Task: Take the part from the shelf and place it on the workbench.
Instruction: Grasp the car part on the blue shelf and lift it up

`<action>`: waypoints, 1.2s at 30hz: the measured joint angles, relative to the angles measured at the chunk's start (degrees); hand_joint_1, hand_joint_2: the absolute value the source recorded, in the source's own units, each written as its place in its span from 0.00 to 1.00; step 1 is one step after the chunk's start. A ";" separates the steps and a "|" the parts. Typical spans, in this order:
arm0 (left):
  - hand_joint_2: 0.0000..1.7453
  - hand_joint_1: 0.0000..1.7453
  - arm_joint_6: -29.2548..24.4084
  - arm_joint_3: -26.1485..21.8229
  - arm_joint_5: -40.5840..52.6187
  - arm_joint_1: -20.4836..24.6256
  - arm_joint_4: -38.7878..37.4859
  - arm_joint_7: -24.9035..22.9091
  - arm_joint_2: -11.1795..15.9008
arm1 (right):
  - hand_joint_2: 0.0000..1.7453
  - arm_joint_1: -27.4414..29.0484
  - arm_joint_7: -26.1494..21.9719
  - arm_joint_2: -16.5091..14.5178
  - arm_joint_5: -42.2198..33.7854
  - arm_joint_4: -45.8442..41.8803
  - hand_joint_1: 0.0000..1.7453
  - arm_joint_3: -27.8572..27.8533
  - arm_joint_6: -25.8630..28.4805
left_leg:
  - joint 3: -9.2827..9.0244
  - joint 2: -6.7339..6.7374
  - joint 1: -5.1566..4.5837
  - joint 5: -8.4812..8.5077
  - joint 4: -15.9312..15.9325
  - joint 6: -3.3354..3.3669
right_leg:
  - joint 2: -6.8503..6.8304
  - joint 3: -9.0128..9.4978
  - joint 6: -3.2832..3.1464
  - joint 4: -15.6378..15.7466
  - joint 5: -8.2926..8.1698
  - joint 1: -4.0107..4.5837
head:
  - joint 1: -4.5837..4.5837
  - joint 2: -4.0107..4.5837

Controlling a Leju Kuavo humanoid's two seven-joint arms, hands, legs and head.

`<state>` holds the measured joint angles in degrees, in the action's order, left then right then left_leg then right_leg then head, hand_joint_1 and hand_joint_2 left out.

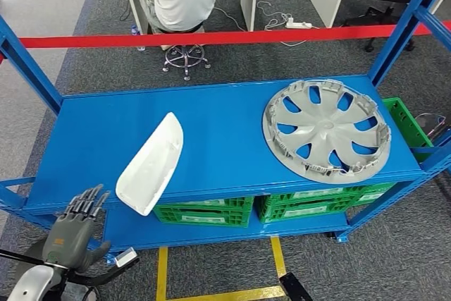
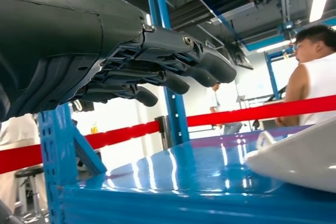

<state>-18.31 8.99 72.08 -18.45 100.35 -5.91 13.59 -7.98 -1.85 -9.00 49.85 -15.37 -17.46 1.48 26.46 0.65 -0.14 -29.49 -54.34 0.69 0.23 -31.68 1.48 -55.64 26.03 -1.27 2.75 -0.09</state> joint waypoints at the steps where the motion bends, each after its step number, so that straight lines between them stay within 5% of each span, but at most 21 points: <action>1: 1.00 0.00 0.01 0.33 0.08 0.22 0.00 -0.21 0.18 | 0.00 0.00 0.02 0.01 -0.01 0.00 0.00 0.05 0.01 | 0.00 0.00 0.00 0.00 0.00 0.00 | 0.00 0.00 0.00 0.00 0.00 0.00 | 0.00 0.00; 36: 1.00 0.00 0.97 4.96 0.39 6.38 -3.42 -2.62 2.12 | 0.00 -0.20 0.05 0.30 -0.28 0.00 0.00 2.22 -0.47 | 0.01 0.00 0.00 0.02 -0.01 -0.02 | 0.00 -0.02 -0.02 -0.04 -0.02 0.00 | -0.01 0.00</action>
<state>-17.34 13.95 72.47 -12.08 96.93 -8.52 15.72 -8.18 -1.80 -8.70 49.57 -15.37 -15.24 1.01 26.48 0.65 -0.14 -29.47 -54.36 0.67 0.23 -31.70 1.46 -55.68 26.02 -1.27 2.74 -0.09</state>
